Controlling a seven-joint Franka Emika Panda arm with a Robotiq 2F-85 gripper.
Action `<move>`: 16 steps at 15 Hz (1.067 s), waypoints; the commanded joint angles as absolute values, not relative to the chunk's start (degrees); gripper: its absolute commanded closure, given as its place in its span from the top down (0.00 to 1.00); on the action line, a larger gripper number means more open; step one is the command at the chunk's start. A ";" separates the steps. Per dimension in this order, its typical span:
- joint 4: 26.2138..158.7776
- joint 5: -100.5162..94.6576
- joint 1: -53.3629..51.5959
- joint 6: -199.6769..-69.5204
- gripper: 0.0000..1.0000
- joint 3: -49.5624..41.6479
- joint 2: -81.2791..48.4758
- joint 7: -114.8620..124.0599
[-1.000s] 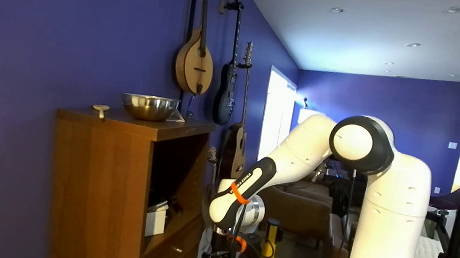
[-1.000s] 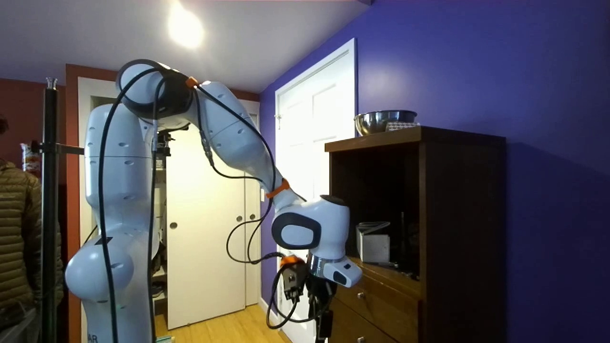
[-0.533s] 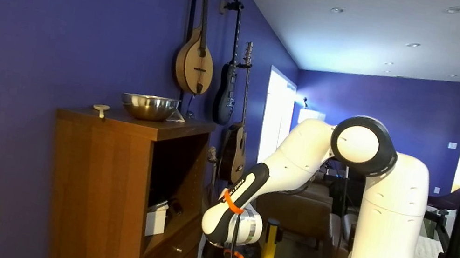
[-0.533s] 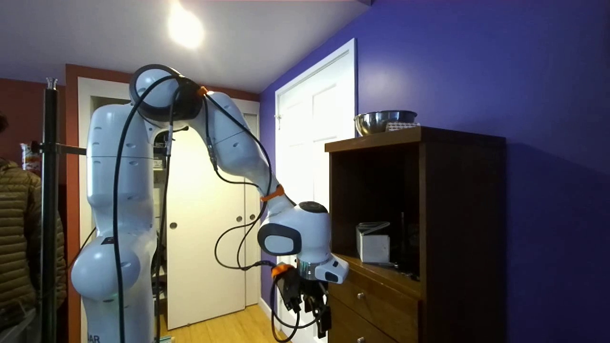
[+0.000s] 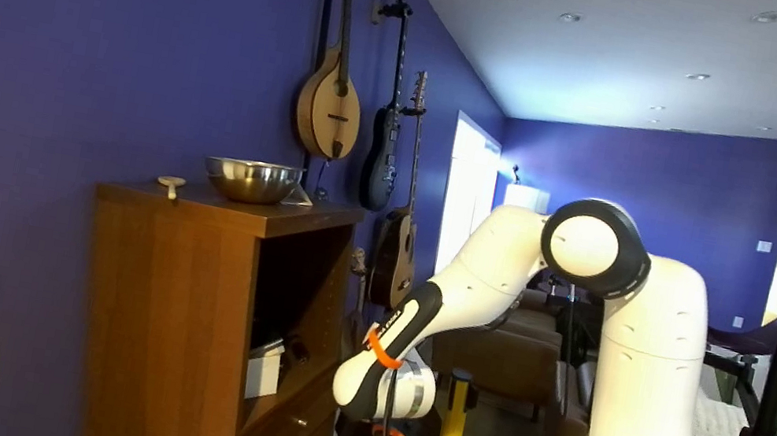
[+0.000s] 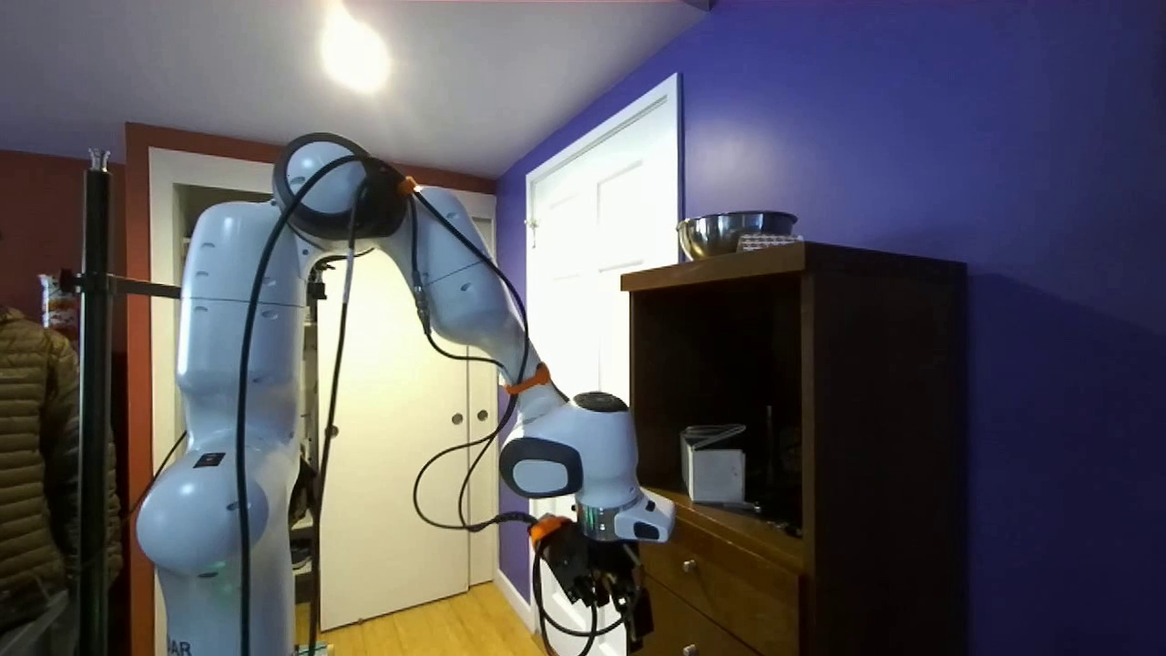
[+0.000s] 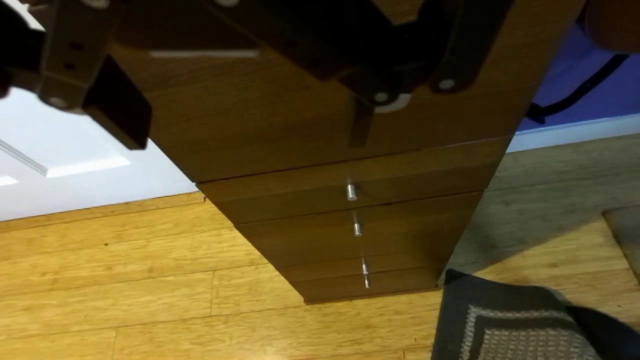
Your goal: Open the second drawer
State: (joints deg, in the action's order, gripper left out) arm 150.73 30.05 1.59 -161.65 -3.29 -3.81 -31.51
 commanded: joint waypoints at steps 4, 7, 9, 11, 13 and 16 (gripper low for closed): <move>142.83 33.22 3.07 -167.05 1.00 -0.90 -15.55 -40.97; 139.83 35.10 4.96 -167.80 1.00 1.32 -18.01 -44.87; 141.45 33.37 3.87 -167.41 1.00 0.22 -16.61 -42.56; 140.20 33.13 3.67 -168.90 1.00 -0.08 -18.30 -42.37; 139.11 35.04 5.07 -170.37 1.00 1.28 -19.30 -44.22; 138.40 35.23 5.71 -172.24 1.00 1.67 -20.11 -44.43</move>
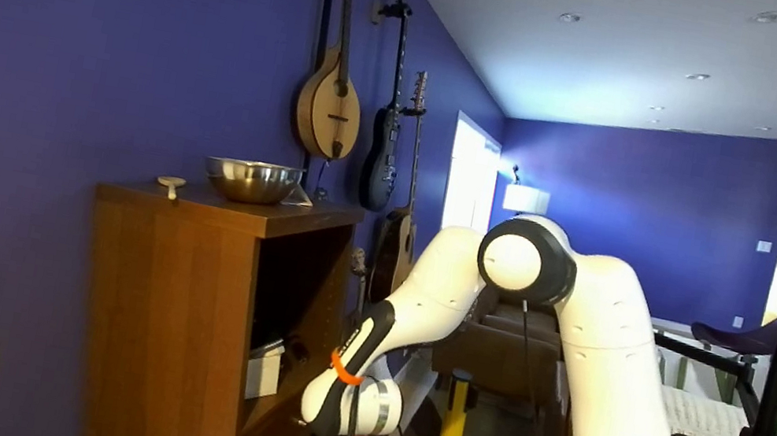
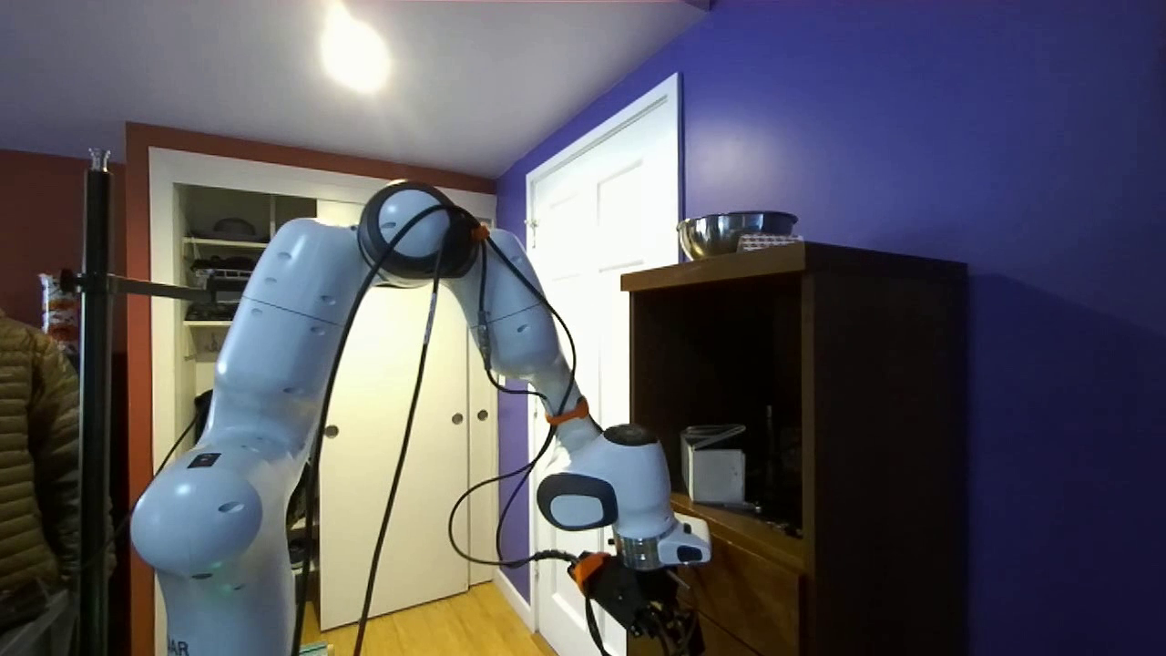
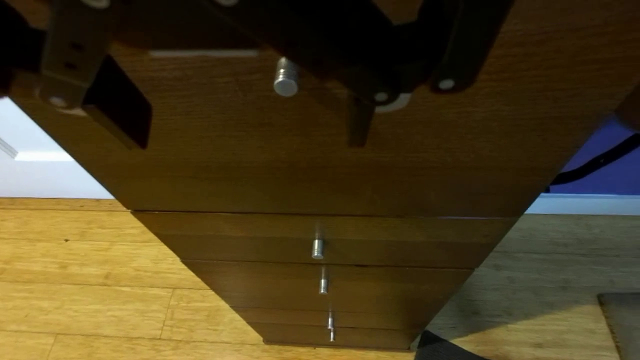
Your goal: Open the second drawer
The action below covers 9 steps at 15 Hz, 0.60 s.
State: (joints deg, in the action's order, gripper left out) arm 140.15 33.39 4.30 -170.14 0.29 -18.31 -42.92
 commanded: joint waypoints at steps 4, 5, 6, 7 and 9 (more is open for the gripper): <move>137.08 35.30 6.15 -173.52 0.98 2.24 -21.60 -43.94; 136.77 35.20 6.14 -173.56 0.92 2.29 -22.01 -43.62; 136.42 34.97 6.08 -173.81 0.89 2.32 -22.54 -43.42; 136.16 35.19 6.36 -174.25 0.81 2.65 -22.88 -43.44; 135.93 34.99 6.40 -174.92 0.56 2.67 -23.30 -43.18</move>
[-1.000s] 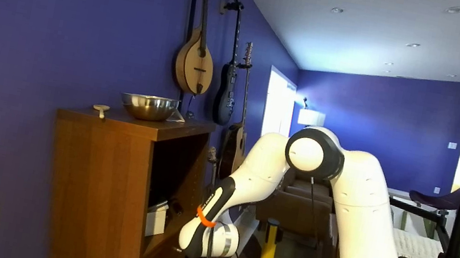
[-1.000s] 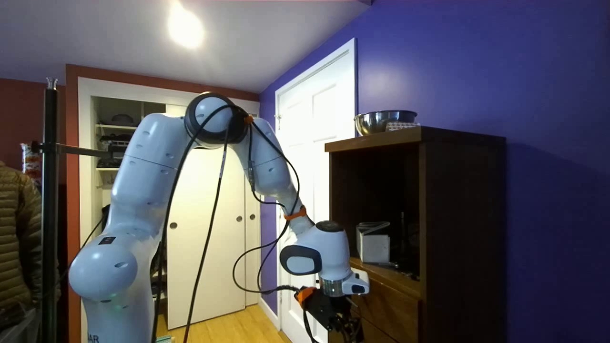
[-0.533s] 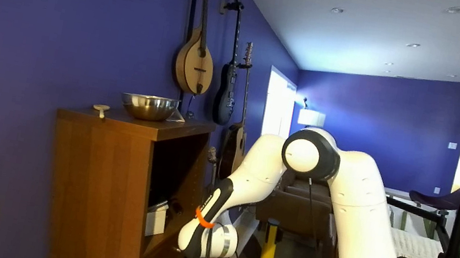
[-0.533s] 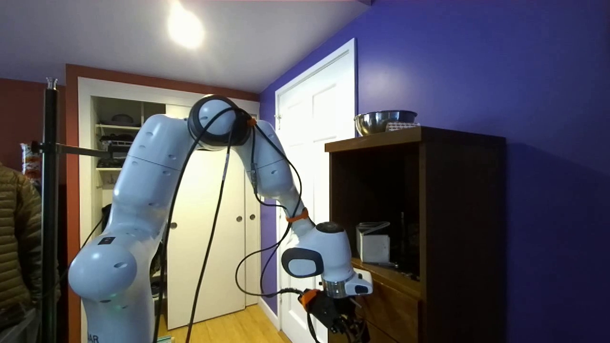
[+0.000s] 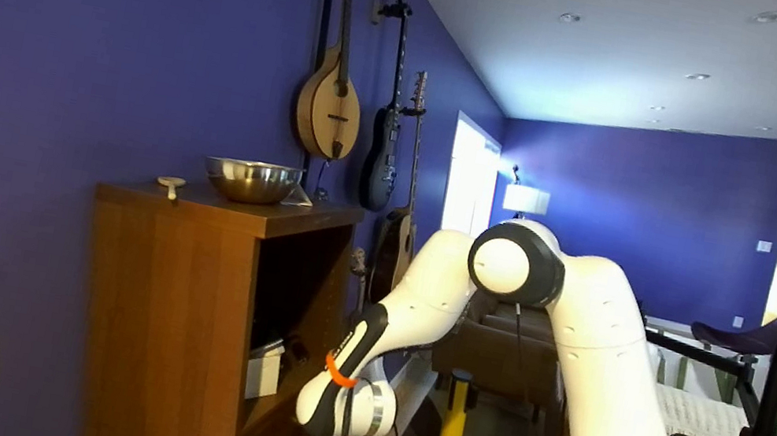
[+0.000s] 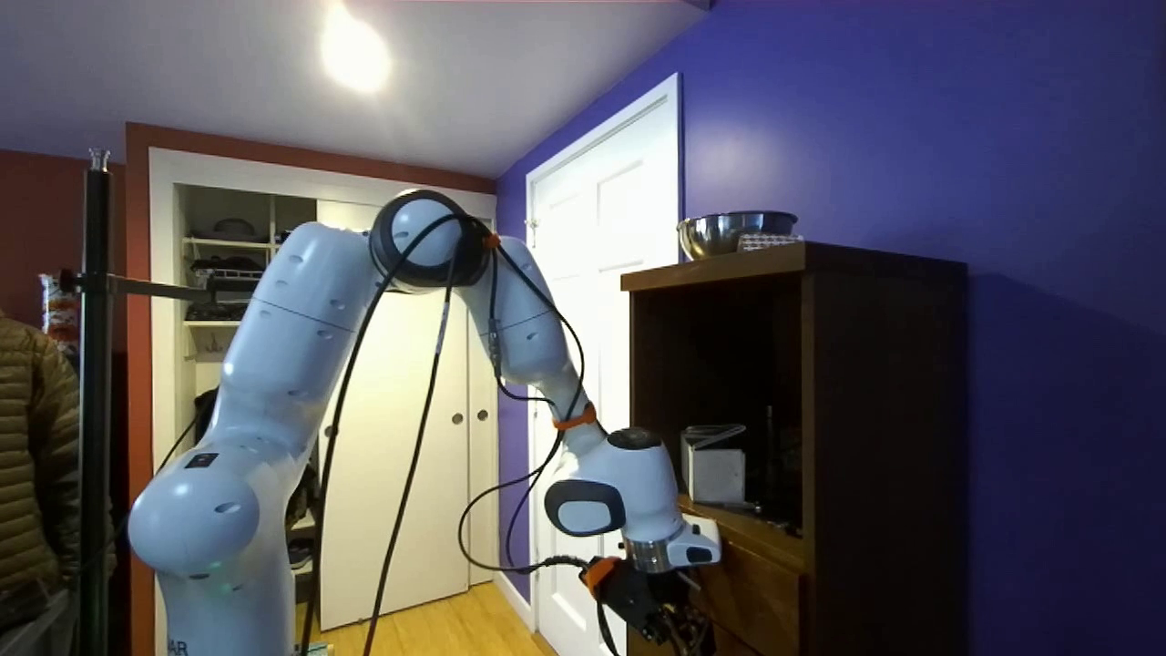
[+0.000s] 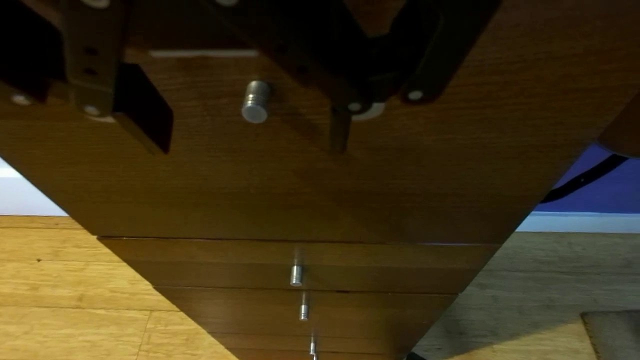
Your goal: Open the second drawer
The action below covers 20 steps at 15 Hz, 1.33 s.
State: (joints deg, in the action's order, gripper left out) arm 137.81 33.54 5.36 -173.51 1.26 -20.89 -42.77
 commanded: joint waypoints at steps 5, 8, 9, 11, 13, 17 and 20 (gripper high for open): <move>135.62 34.50 6.11 -175.13 0.38 2.47 -24.15 -42.21; 135.74 34.85 6.50 -175.30 0.07 3.11 -23.98 -42.33; 136.21 34.20 5.83 -174.90 0.00 2.23 -23.46 -41.72; 137.67 31.98 3.54 -172.90 0.01 -0.81 -21.97 -39.61; 140.74 21.32 2.91 -170.90 0.04 -4.15 -19.77 -30.57; 143.71 11.06 -9.16 -159.76 0.04 -20.11 -14.87 -22.49; 144.59 -0.05 -5.76 -149.54 0.45 -19.26 -10.09 -14.71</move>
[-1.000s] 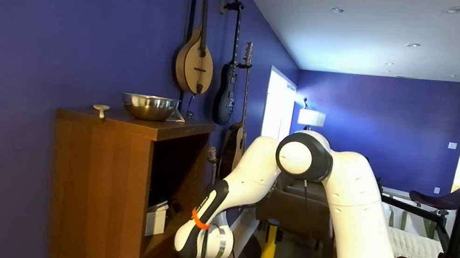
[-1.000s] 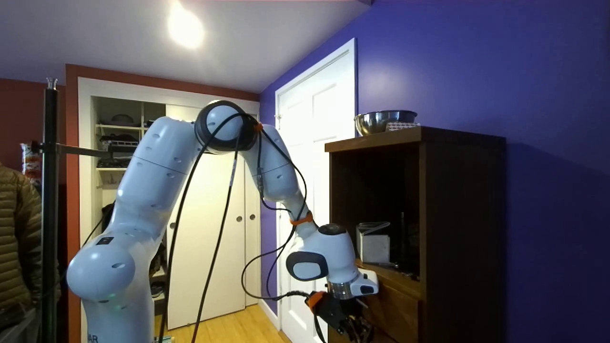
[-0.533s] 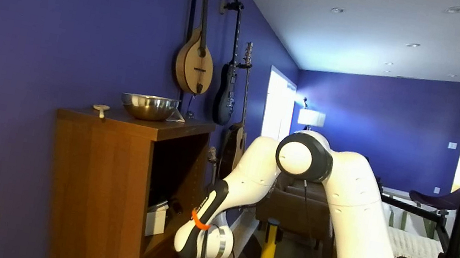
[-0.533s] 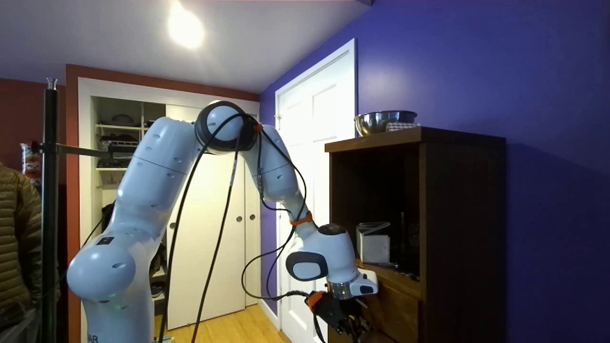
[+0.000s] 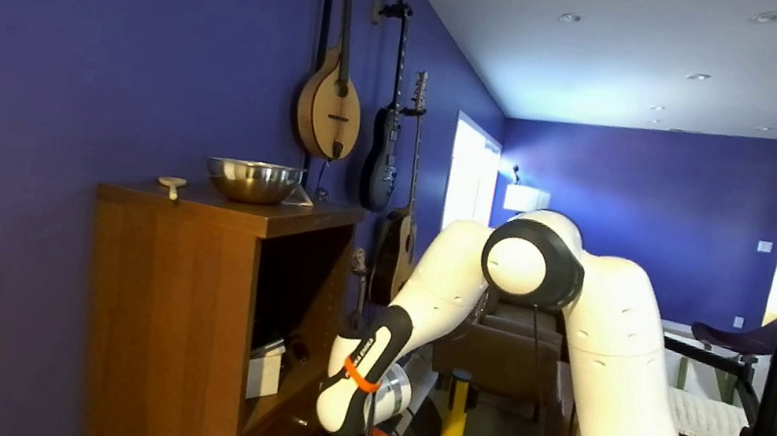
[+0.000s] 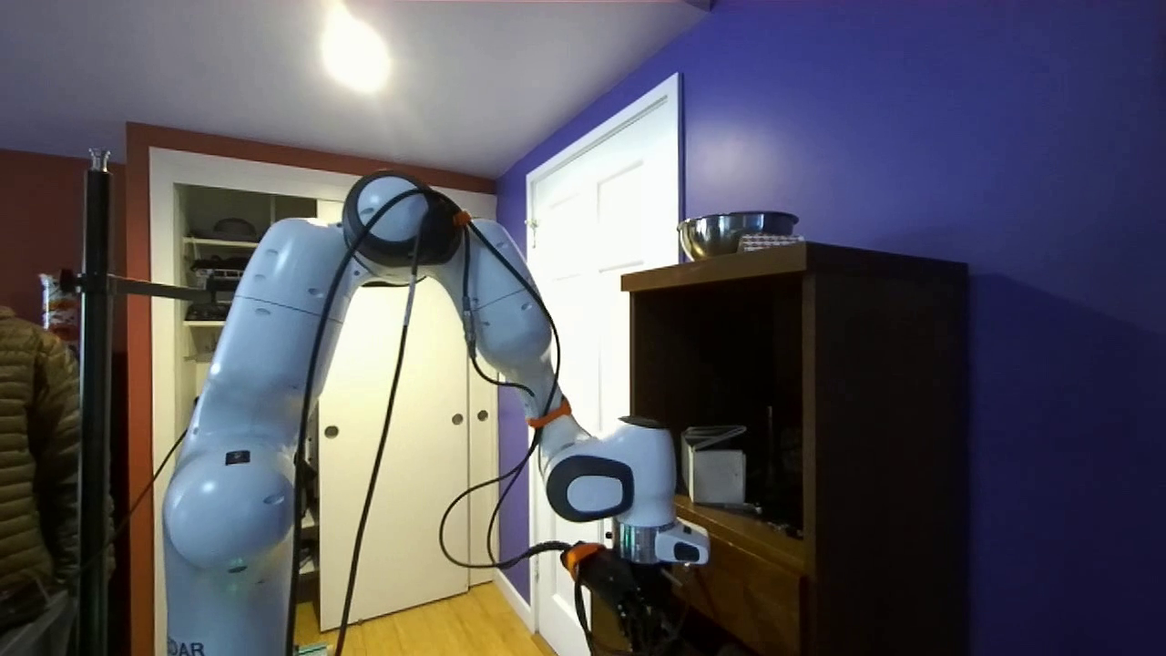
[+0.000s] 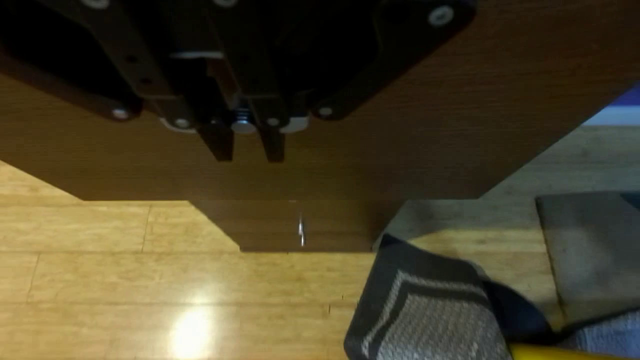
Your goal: Open the second drawer
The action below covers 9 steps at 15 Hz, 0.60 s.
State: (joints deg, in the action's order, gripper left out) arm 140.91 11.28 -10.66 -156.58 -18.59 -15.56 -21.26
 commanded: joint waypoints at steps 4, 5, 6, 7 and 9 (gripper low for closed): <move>146.13 -0.60 1.22 -141.68 0.73 -14.51 -3.86 -15.54; 146.05 1.51 2.97 -140.02 0.79 -13.52 -2.33 -17.37; 145.82 2.95 4.40 -137.25 0.88 -12.87 -0.45 -19.22; 145.46 4.72 5.66 -134.58 0.94 -12.36 1.28 -21.71; 144.66 9.40 6.74 -127.57 1.00 -11.77 5.24 -27.10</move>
State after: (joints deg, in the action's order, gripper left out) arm 144.24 3.62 4.42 -135.95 -13.72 -1.90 -20.56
